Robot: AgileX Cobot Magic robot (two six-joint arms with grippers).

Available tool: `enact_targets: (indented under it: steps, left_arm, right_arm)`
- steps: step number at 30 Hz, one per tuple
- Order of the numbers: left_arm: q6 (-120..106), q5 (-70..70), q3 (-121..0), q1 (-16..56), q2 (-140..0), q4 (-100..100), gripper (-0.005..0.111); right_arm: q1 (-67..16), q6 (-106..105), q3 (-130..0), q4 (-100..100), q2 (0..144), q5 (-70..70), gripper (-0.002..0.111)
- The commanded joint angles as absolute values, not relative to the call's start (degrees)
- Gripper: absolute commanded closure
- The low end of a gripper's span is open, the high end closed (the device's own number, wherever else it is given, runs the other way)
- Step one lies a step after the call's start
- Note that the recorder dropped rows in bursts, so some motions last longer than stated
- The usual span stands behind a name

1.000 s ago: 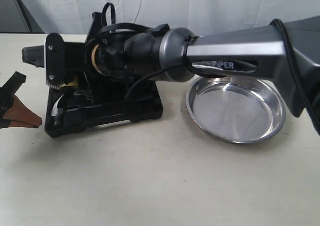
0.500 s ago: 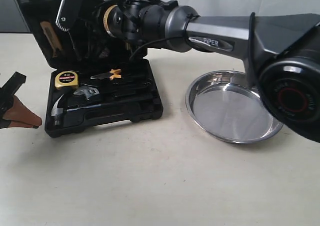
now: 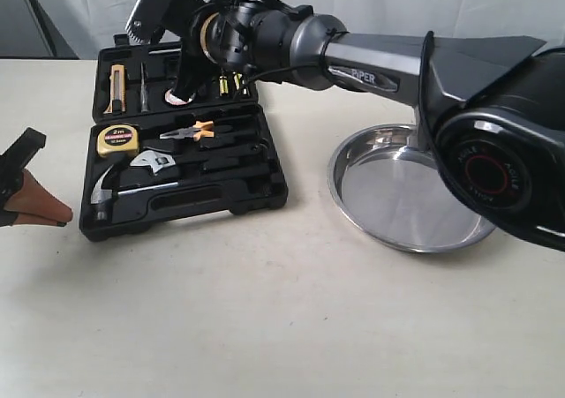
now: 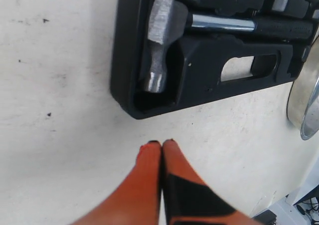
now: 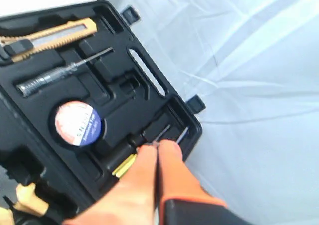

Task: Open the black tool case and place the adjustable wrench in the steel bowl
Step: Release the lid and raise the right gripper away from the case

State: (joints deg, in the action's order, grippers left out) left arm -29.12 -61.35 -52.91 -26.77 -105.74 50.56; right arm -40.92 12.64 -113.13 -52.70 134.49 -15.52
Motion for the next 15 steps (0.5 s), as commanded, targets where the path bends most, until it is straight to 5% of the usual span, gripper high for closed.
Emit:
enact_targets:
  steps: [1, 15]
  left_arm:
    - [-29.4, -60.9, -52.9, -26.8, -105.6, 50.5, 0.107]
    - [-49.7, -58.7, -50.1, -26.8, -101.6, 68.5, 0.107]
  right_arm:
    - [-40.7, 12.7, -113.4, -48.7, 131.7, -21.0, 0.108]
    - [-40.5, 12.8, -108.3, -28.8, 121.9, -35.7, 0.108]
